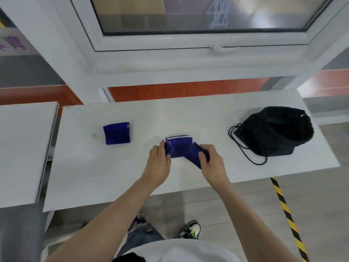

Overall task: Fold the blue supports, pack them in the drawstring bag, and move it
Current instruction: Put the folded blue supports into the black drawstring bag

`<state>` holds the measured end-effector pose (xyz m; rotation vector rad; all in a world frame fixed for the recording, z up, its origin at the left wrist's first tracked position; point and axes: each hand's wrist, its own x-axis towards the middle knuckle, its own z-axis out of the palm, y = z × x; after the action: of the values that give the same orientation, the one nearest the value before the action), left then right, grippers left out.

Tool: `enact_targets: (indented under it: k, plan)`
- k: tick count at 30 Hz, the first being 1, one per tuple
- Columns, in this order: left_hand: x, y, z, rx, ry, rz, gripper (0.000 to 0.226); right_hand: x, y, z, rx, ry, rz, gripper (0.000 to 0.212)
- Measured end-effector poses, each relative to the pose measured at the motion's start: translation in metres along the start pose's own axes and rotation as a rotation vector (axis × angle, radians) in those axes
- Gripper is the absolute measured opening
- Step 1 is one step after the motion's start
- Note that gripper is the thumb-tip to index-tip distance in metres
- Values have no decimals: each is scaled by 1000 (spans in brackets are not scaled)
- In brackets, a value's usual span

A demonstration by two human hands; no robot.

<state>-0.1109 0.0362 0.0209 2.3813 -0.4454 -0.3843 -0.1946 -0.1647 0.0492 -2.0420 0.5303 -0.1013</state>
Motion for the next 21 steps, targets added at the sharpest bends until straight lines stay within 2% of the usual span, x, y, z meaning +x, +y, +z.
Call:
enact_targets:
  k: [5, 10, 16, 21]
  plan:
    - [1, 92, 65, -1, -52, 90, 58, -17, 42, -97, 92, 103, 52, 23]
    - [17, 161, 99, -8, -108, 157, 54, -23, 73, -167, 148, 227, 112, 20]
    - [67, 236, 121, -87, -68, 220, 40, 5, 98, -228, 159, 317, 105, 32]
    - [121, 285, 160, -169, -78, 229, 26, 46, 119, -286, 157, 361, 184, 35]
